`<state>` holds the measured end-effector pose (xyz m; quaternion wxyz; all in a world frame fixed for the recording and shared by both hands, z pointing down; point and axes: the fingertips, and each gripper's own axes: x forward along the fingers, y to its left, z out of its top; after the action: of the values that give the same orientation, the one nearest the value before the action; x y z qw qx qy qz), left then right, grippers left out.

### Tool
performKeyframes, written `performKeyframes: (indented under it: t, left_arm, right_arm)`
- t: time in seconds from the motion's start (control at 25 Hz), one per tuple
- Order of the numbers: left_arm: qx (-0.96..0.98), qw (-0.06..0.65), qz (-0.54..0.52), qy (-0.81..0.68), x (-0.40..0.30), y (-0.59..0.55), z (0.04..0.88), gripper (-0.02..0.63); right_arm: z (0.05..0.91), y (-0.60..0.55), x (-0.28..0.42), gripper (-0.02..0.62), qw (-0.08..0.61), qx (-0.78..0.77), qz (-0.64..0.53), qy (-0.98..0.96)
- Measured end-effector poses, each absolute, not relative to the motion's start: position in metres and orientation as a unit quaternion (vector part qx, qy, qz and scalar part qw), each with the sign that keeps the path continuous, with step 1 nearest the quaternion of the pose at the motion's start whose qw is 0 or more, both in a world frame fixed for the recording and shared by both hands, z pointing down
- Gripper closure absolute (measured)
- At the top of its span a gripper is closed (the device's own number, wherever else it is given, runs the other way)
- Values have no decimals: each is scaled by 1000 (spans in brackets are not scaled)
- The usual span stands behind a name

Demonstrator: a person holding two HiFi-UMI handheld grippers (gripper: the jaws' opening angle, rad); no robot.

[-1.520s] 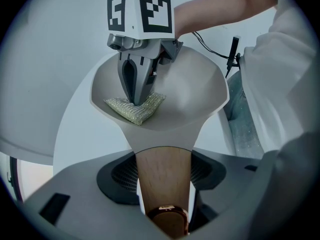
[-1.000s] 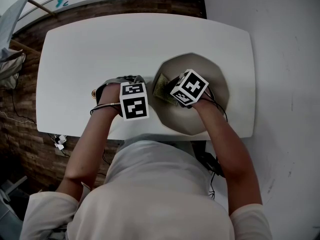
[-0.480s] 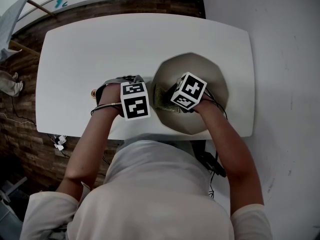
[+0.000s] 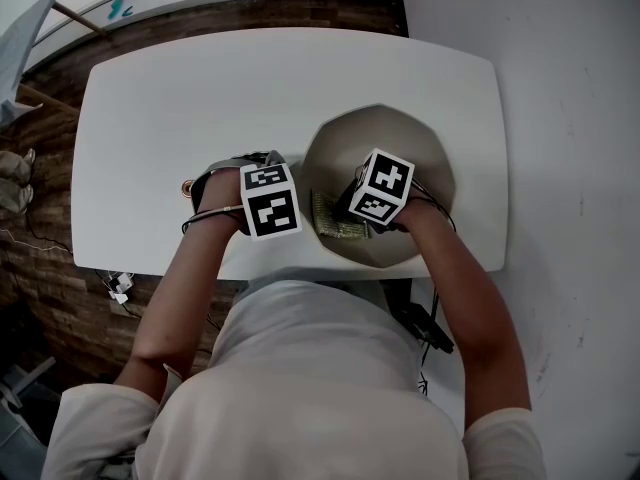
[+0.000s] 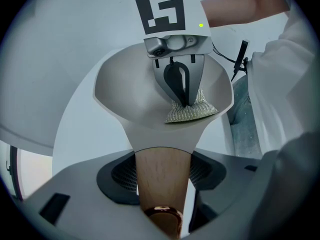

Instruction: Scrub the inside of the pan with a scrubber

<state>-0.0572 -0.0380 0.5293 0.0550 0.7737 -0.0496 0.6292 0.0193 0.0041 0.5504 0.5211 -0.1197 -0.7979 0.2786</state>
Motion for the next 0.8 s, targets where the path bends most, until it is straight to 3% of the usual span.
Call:
performKeyframes:
  t: [0.8]
  left_arm:
    - [772, 76, 628, -61, -58, -37, 530, 336]
  right_arm:
    - [548, 42, 81, 570, 591, -197, 294, -725]
